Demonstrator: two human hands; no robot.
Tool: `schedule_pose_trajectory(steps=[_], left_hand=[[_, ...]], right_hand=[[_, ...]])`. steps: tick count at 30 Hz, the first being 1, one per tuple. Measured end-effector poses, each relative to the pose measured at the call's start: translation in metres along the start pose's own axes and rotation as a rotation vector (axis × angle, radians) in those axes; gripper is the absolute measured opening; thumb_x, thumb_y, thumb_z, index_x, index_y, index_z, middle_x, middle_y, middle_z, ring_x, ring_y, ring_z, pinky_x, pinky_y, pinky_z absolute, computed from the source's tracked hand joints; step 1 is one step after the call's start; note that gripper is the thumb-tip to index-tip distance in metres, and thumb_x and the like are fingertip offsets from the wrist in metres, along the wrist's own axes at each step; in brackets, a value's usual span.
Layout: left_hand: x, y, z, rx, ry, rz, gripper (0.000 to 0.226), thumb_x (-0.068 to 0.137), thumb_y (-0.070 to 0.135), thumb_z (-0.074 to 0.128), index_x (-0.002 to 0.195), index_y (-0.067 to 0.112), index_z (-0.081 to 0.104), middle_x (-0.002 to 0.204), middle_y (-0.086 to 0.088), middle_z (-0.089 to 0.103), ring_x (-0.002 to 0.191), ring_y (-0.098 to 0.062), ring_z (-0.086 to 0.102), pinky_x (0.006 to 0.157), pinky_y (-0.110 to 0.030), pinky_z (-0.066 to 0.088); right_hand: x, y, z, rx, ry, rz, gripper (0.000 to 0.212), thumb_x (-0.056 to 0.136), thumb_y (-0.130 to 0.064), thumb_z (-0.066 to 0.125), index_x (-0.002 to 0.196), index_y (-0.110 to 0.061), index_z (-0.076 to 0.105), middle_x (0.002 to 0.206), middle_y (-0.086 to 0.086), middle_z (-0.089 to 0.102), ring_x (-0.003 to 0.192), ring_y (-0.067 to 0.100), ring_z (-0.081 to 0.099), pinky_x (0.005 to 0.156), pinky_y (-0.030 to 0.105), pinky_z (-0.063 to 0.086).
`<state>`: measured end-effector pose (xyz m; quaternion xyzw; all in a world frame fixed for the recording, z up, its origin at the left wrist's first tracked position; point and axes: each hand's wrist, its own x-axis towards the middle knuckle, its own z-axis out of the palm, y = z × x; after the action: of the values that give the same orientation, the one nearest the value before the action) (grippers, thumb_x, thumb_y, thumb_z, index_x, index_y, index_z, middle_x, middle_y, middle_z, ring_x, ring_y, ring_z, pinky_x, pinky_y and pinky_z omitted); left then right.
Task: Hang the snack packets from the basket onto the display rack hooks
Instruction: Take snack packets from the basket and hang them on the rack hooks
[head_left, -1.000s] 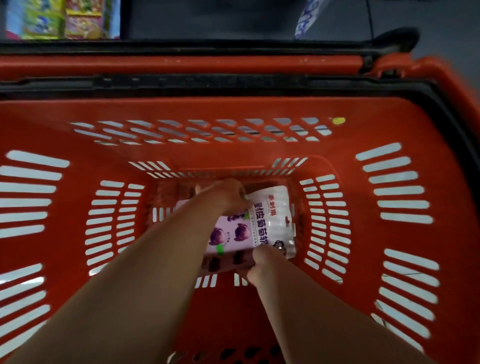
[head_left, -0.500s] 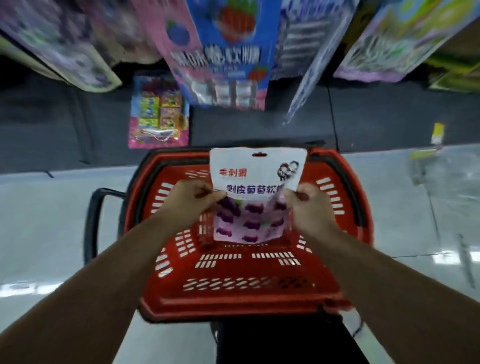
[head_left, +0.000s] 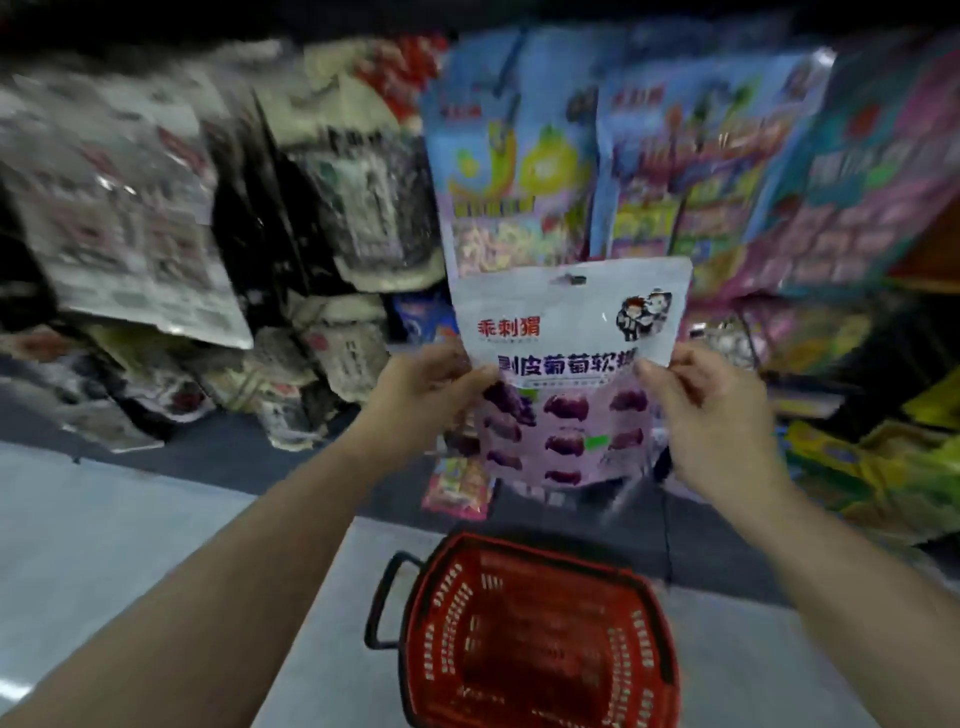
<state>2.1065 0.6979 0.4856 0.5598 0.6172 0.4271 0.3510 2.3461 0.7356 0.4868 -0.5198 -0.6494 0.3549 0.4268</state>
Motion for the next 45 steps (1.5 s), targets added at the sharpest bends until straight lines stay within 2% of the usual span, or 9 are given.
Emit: schedule_pose_trajectory(steps=[4,7,10,13,25,29,33,38,45], left_hand=[[-0.005,0.123,-0.050,-0.080,0.094,0.130,0.031,0.085,0.028,0.066,0.086,-0.002,0.065,0.072,-0.006,0.073,0.070,-0.022,0.070,0.070,-0.034,0.059],[-0.005,0.189,-0.078,-0.156,0.163,0.207,0.017,0.092,0.017,0.062,0.084,0.001,0.064,0.068,0.002,0.074,0.064,-0.011,0.068,0.062,-0.023,0.057],[0.000,0.234,-0.099,-0.211,0.231,0.265,0.010,0.091,0.021,0.063,0.084,0.016,0.068,0.075,0.001,0.076,0.065,-0.009,0.069,0.062,-0.021,0.056],[0.010,0.261,-0.116,-0.243,0.299,0.318,0.013,0.089,0.022,0.066,0.083,0.011,0.068,0.079,-0.007,0.075,0.066,-0.015,0.068,0.066,-0.031,0.057],[0.087,0.268,-0.182,-0.242,0.198,0.347,0.013,0.089,0.024,0.068,0.087,0.011,0.071,0.084,-0.008,0.076,0.077,-0.023,0.073,0.069,-0.036,0.061],[0.116,0.269,-0.204,-0.224,0.155,0.371,0.015,0.088,0.028,0.069,0.091,0.013,0.072,0.084,-0.001,0.077,0.078,-0.015,0.074,0.065,-0.025,0.058],[0.143,0.278,-0.215,-0.267,0.096,0.366,0.012,0.088,0.030,0.069,0.090,0.018,0.072,0.083,0.004,0.077,0.074,-0.008,0.073,0.058,-0.018,0.053],[0.167,0.286,-0.212,-0.280,0.046,0.368,0.016,0.086,0.034,0.070,0.092,0.019,0.072,0.087,0.003,0.077,0.082,-0.013,0.074,0.074,-0.031,0.058],[0.175,0.284,-0.198,-0.302,0.117,0.356,0.011,0.087,0.027,0.070,0.085,0.016,0.071,0.079,0.002,0.076,0.059,0.003,0.067,0.047,-0.008,0.044]], right_hand=[[0.020,-0.121,-0.054,0.011,0.012,-0.211,0.017,0.093,-0.025,0.060,0.078,-0.030,0.055,0.067,-0.015,0.059,0.059,-0.007,0.055,0.055,0.011,0.041],[0.036,-0.187,-0.080,0.051,0.042,-0.306,0.007,0.091,-0.028,0.062,0.084,-0.026,0.061,0.074,-0.012,0.065,0.068,0.001,0.059,0.065,0.026,0.049],[0.051,-0.236,-0.092,0.084,0.070,-0.388,0.009,0.090,-0.025,0.063,0.081,-0.025,0.063,0.073,-0.006,0.067,0.074,0.013,0.063,0.067,0.036,0.051],[0.065,-0.268,-0.095,0.085,0.088,-0.440,0.014,0.091,-0.027,0.062,0.078,-0.028,0.061,0.075,-0.010,0.067,0.067,0.009,0.060,0.061,0.033,0.048],[0.113,-0.311,-0.042,0.000,0.253,-0.367,0.012,0.092,-0.025,0.061,0.080,-0.027,0.059,0.079,-0.007,0.068,0.079,0.017,0.065,0.066,0.031,0.050],[0.134,-0.321,-0.020,0.005,0.337,-0.328,0.016,0.093,-0.024,0.060,0.077,-0.028,0.056,0.075,-0.009,0.066,0.063,0.004,0.058,0.056,0.022,0.042],[0.153,-0.332,-0.011,-0.019,0.401,-0.283,0.009,0.094,-0.027,0.058,0.085,-0.025,0.060,0.079,-0.007,0.067,0.071,0.009,0.062,0.062,0.026,0.049],[0.167,-0.341,-0.015,-0.016,0.471,-0.274,0.014,0.095,-0.024,0.056,0.081,-0.027,0.057,0.083,-0.007,0.067,0.077,0.009,0.062,0.060,0.023,0.044],[0.181,-0.334,-0.023,-0.104,0.431,-0.247,0.012,0.096,-0.026,0.055,0.086,-0.019,0.058,0.082,-0.001,0.067,0.068,0.012,0.059,0.060,0.026,0.046]])
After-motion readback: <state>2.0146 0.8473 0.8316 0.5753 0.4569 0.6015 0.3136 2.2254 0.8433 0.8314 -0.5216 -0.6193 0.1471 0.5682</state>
